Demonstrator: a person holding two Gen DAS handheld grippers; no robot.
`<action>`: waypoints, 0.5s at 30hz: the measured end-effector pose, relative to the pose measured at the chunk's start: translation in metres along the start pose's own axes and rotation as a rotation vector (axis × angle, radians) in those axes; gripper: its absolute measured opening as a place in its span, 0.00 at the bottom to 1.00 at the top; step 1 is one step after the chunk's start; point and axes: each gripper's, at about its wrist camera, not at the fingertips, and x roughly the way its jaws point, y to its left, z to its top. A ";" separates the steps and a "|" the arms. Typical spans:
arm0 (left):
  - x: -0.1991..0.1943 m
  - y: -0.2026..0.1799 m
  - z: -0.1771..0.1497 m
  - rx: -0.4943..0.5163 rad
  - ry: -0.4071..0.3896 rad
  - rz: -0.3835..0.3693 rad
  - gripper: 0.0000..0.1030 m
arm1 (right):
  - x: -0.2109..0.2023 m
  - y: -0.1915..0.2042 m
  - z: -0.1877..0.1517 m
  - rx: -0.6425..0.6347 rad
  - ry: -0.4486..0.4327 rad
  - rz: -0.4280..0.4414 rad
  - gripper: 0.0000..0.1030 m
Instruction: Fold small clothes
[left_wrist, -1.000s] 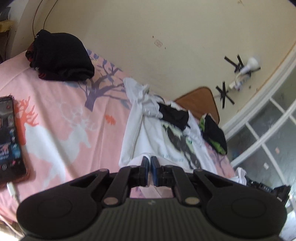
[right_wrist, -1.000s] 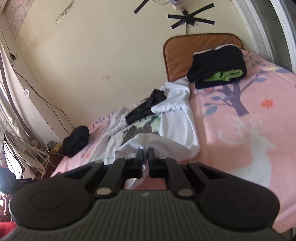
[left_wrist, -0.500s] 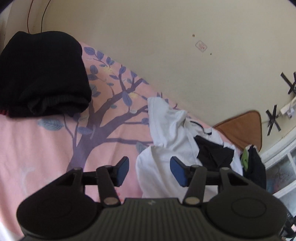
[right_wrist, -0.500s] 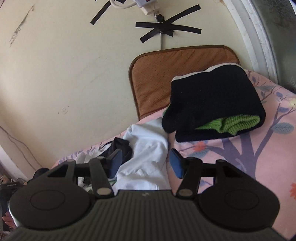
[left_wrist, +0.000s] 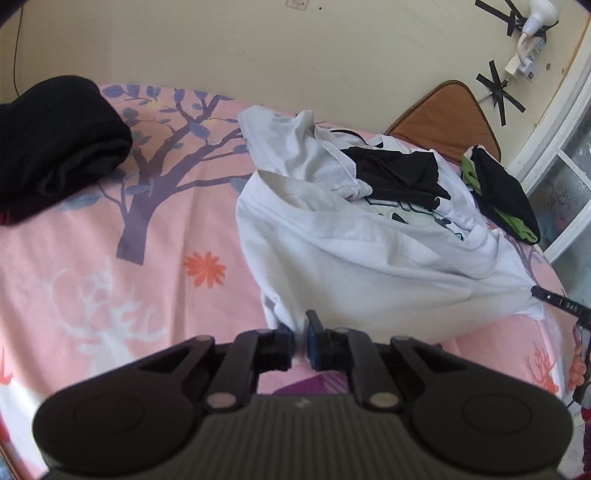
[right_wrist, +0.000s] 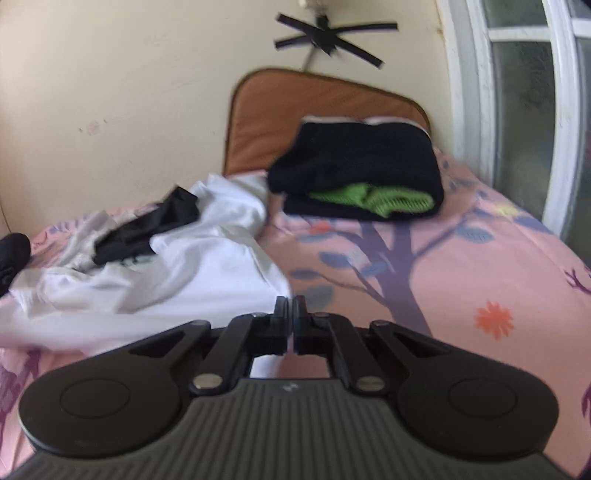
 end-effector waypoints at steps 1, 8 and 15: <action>0.001 0.000 -0.001 0.000 0.010 0.016 0.10 | 0.005 0.001 -0.004 -0.018 0.030 -0.007 0.06; -0.024 -0.013 0.015 0.090 -0.104 0.150 0.42 | -0.026 0.039 0.024 -0.182 -0.141 0.057 0.38; 0.037 -0.035 0.065 0.093 -0.014 0.073 0.53 | 0.035 0.076 0.053 -0.339 -0.073 0.156 0.53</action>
